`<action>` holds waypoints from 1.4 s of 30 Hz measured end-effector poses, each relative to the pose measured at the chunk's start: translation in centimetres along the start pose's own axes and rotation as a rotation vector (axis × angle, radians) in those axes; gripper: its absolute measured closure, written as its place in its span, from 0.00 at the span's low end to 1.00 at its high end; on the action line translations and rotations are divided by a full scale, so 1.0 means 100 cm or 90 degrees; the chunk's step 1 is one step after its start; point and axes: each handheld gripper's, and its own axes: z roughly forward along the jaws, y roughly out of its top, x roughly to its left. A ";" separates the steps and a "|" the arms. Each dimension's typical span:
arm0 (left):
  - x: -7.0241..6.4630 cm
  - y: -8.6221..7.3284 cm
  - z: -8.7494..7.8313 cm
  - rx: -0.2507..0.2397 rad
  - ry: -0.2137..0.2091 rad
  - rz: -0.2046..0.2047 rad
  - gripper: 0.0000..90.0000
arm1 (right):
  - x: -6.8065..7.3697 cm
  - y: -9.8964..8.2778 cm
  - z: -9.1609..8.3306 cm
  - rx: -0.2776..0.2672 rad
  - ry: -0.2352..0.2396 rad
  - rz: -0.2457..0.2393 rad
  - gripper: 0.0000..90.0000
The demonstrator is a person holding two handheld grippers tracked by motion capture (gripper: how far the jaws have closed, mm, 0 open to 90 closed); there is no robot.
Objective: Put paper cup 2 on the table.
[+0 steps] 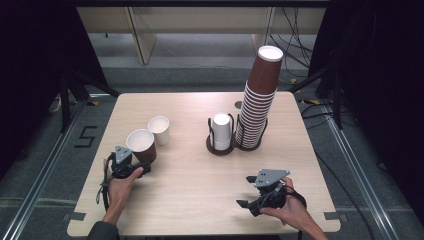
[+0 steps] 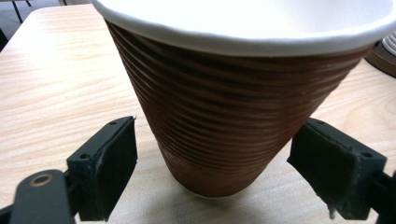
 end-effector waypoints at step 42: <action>-0.038 -0.011 -0.057 0.003 -0.053 -0.009 0.16 | -0.001 -0.002 -0.003 -0.014 -0.002 0.006 0.19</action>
